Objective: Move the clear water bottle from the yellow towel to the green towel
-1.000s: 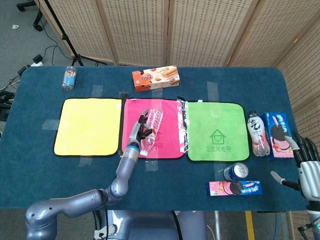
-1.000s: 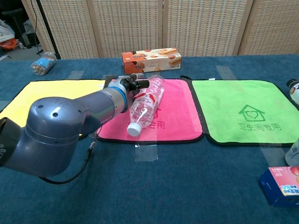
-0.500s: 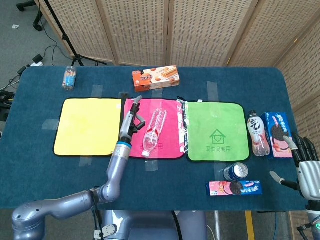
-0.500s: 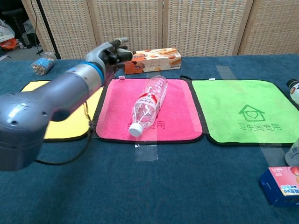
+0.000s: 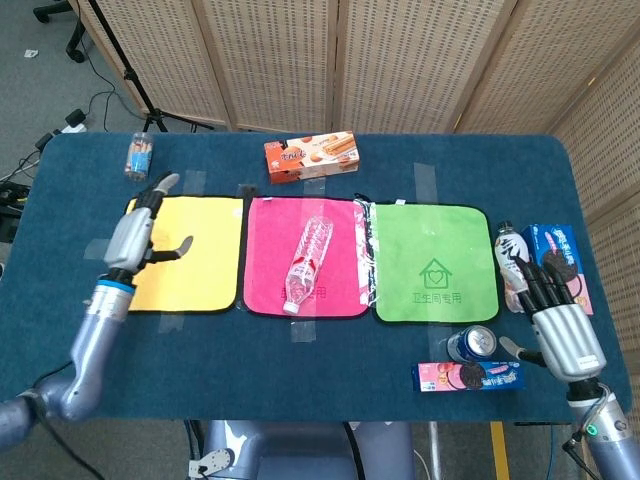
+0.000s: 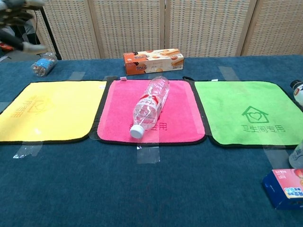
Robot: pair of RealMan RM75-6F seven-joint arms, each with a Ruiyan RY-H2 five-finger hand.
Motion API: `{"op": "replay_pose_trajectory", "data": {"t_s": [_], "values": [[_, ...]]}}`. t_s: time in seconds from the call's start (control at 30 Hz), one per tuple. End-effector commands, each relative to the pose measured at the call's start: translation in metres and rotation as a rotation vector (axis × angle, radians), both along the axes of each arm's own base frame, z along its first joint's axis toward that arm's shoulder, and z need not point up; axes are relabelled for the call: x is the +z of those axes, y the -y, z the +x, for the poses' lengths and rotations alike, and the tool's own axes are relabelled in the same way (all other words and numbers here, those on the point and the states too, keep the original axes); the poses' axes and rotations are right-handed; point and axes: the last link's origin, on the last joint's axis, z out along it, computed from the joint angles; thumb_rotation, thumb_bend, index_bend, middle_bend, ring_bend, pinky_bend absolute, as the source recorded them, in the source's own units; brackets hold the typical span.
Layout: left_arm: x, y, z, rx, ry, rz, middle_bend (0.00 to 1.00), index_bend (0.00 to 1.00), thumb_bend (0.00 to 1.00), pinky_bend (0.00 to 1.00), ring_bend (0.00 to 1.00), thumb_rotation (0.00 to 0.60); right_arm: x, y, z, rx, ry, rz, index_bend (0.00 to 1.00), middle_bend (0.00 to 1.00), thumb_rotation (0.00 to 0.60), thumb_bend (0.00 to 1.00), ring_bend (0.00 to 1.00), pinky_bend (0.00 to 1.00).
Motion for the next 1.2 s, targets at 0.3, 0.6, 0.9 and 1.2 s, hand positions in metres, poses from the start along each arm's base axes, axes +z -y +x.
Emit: {"op": "replay_pose_trajectory", "data": {"t_s": [0.3, 0.6, 0.9, 1.2], "values": [[0.064, 0.073, -0.082, 0.143, -0.256, 0.117, 0.0, 0.0, 0.08, 0.0, 0.0, 0.6, -0.035, 0.052, 0.107, 0.242, -0.144, 0.201, 0.04, 0.0, 0.6, 0.18, 0.0, 0.0], [0.078, 0.095, -0.09, 0.183, -0.317, 0.202, 0.0, 0.0, 0.12, 0.0, 0.0, 0.6, -0.104, 0.1, 0.187, 0.38, -0.219, 0.382, 0.15, 0.0, 0.6, 0.95, 0.0, 0.0], [0.079, 0.101, -0.087, 0.175, -0.319, 0.192, 0.0, 0.0, 0.14, 0.0, 0.0, 0.6, -0.165, 0.131, 0.244, 0.405, -0.281, 0.425, 0.17, 0.0, 0.6, 1.0, 0.0, 0.0], [0.081, 0.093, -0.095, 0.217, -0.317, 0.172, 0.0, 0.0, 0.16, 0.0, 0.0, 0.6, -0.231, 0.16, 0.296, 0.325, -0.347, 0.423, 0.18, 0.05, 0.6, 1.0, 0.0, 0.0]]}}
